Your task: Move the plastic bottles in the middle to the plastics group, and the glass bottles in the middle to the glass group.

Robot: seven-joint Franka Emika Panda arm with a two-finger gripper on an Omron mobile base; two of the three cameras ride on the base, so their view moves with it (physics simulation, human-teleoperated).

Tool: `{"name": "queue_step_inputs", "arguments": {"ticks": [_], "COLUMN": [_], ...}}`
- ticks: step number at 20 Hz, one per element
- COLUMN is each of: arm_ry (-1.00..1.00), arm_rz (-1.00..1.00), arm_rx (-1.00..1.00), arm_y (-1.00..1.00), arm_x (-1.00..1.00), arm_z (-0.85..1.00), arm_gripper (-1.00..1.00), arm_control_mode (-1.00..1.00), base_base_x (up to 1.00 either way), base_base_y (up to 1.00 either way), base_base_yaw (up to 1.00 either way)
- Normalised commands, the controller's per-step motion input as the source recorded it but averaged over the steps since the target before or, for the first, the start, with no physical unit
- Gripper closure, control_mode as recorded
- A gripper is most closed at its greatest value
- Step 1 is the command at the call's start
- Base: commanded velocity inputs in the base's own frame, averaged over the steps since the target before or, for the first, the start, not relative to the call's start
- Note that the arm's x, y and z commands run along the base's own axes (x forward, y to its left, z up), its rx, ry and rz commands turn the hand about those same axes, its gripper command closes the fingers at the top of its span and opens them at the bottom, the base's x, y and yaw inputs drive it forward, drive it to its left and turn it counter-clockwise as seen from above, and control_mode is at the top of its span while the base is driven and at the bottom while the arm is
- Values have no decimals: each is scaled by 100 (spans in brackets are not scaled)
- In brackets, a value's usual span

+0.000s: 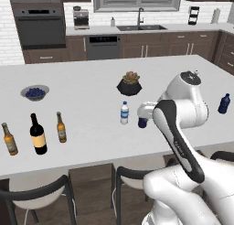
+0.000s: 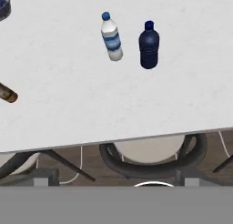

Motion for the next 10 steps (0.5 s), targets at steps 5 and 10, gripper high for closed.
{"name": "queue_step_inputs", "arguments": {"ticks": [5, 10], "arm_ry": [24, 17], "arm_rz": [-17, -6], "arm_rx": [0, -17], "arm_y": [-100, -39], "arm_x": [36, 48], "arm_z": [0, -31], "arm_gripper": [-100, -100], "arm_control_mode": [-100, -100], "base_base_x": [0, 0], "base_base_y": [0, 0], "base_base_yaw": [0, 0]}}
